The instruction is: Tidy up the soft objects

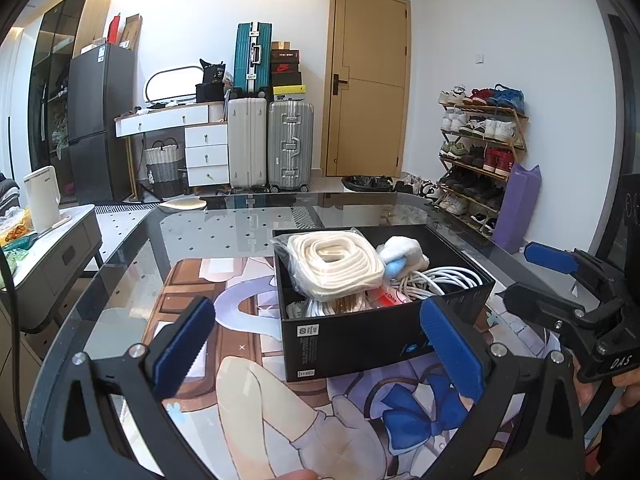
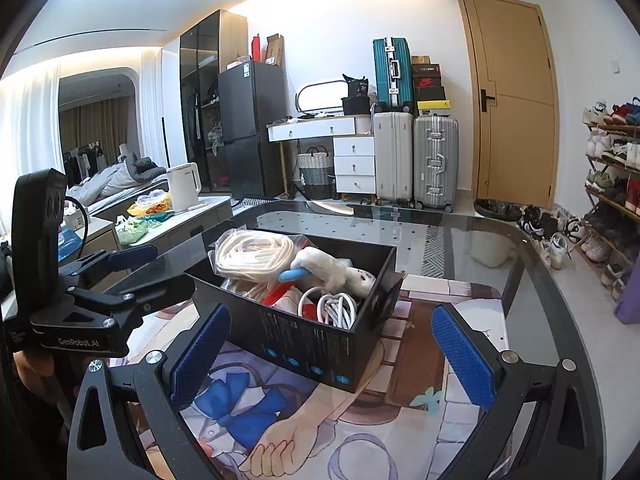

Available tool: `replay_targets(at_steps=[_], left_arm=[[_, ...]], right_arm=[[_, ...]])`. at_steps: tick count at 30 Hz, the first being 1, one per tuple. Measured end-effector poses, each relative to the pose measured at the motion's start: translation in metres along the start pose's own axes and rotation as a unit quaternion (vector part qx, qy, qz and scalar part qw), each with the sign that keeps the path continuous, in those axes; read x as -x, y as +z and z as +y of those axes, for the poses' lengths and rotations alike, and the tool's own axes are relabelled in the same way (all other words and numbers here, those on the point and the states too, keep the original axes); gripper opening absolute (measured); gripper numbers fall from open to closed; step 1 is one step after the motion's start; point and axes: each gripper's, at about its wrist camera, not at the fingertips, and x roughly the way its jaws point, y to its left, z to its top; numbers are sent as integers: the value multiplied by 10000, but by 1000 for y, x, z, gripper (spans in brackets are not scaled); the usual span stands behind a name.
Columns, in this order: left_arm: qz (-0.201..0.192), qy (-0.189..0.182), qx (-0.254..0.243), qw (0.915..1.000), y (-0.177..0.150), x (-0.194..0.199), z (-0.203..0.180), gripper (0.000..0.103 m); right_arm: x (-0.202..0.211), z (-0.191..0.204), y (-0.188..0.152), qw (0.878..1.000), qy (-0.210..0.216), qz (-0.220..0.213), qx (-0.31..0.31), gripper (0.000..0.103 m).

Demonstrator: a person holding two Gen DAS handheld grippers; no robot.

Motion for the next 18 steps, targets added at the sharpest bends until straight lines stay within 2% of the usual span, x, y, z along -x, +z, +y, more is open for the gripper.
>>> replay_targets(at_steps=[6, 18], left_arm=[[34, -105, 21, 9999, 0, -2, 1, 103], [-119, -108, 0, 9999, -1, 4, -1, 103]], right_arm=[[4, -2, -1, 9997, -195, -102, -82, 102], [7, -5, 0, 9997, -138, -159, -156, 102]])
